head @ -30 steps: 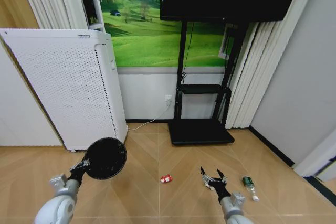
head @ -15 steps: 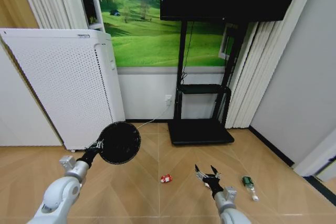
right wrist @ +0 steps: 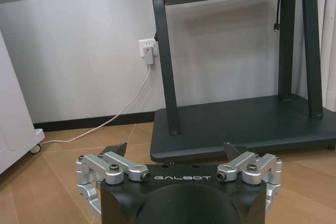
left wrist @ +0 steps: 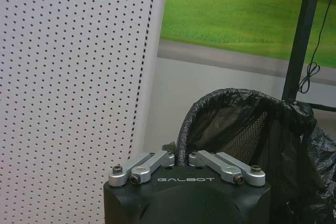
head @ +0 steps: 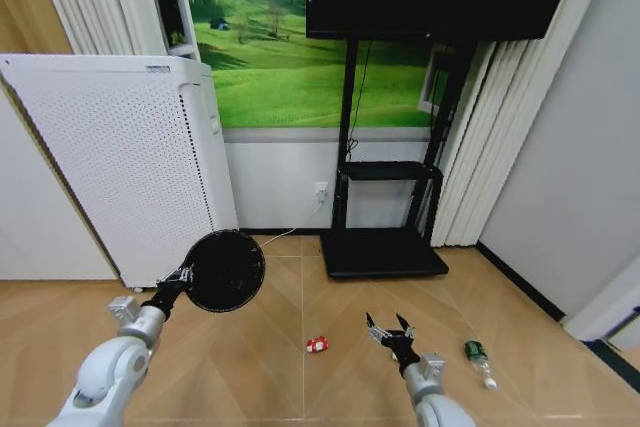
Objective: Pick up the trash bin and place the garbage on the floor into it.
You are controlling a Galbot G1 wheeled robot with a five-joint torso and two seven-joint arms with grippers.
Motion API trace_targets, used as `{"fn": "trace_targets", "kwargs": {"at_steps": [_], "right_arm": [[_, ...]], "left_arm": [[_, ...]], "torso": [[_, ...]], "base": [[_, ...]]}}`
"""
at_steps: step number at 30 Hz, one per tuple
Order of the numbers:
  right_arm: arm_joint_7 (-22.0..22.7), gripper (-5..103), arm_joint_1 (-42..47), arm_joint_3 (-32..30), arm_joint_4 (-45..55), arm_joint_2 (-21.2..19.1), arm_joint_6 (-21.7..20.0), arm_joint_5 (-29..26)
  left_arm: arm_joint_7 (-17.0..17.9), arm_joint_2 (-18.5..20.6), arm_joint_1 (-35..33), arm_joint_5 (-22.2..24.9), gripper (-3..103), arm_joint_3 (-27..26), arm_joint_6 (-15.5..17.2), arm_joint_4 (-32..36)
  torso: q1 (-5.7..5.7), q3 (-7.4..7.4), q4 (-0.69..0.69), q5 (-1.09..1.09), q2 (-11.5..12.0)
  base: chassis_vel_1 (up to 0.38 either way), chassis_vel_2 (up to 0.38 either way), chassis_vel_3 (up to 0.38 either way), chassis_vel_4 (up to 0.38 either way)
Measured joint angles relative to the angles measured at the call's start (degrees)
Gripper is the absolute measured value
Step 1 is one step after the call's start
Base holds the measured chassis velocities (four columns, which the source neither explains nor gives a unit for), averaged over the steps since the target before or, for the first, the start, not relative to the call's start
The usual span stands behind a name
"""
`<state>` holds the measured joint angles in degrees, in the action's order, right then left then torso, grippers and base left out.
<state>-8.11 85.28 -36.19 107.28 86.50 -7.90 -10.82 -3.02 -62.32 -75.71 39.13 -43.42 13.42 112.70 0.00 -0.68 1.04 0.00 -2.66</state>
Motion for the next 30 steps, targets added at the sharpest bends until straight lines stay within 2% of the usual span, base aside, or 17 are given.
{"fn": "trace_targets", "kwargs": {"at_steps": [6,12,14,16,17,18,21,24,30], "right_arm": [[-0.1,100,0.6,0.0,0.0,0.4,0.2,1.0],[-0.8,100,1.1,0.4,-0.1,0.5,-0.3,2.1],[-1.4,100,1.3,1.7,-0.8,0.5,-0.3,2.7],[-1.6,100,1.3,2.1,-1.2,0.5,-0.4,2.9],[-2.4,100,1.2,3.2,-2.1,0.4,-0.8,3.2],[-2.4,100,1.2,3.2,-2.1,0.4,-0.8,3.2],[-5.0,100,0.9,5.6,-4.6,-1.0,-2.0,4.6],[-6.9,100,0.2,7.1,-7.3,-2.3,-1.8,6.7],[-7.8,100,-0.9,8.6,-10.0,-3.3,-1.6,8.0]], "left_arm": [[-0.8,-0.2,-0.4,-0.3,6,0.2,-0.1,0.0],[-3.0,-0.2,1.2,-0.3,6,2.4,-0.7,-1.3],[-3.0,0.3,3.9,-0.8,6,5.7,-0.9,-2.4],[-3.0,0.5,4.8,-1.0,6,6.8,-0.9,-2.6],[-2.6,0.9,6.9,-1.0,6,9.3,-0.9,-3.1],[-2.6,0.9,6.9,-1.0,6,9.3,-0.9,-3.1],[-1.6,1.6,11.2,-0.9,6,14.1,-0.6,-4.0],[-1.2,1.9,14.0,-0.8,6,16.8,-0.5,-5.3],[-0.7,1.9,15.9,-0.8,6,18.9,-0.4,-6.5]], "torso": [[0.0,-0.01,-0.01,0.01,0.0],[0.01,-0.03,0.01,0.0,0.0],[0.0,-0.02,0.0,0.0,0.0],[0.0,-0.01,0.01,-0.01,0.0],[0.0,0.0,-0.01,0.0,0.0],[0.0,0.0,-0.01,0.0,0.0],[0.0,0.01,0.01,0.0,0.0],[0.0,0.0,0.01,0.01,0.0],[0.0,-0.01,0.01,0.01,0.0]], "base": [[-0.2,0.204,0.215,-0.229],[-0.176,0.18,0.185,-0.151],[-0.018,0.024,0.028,-0.008],[0.026,-0.008,-0.004,0.01],[0.062,-0.048,-0.046,0.035],[0.062,-0.048,-0.046,0.035],[0.042,-0.046,-0.021,0.024],[0.0,0.0,0.0,0.0],[0.0,0.0,0.0,0.0]]}}
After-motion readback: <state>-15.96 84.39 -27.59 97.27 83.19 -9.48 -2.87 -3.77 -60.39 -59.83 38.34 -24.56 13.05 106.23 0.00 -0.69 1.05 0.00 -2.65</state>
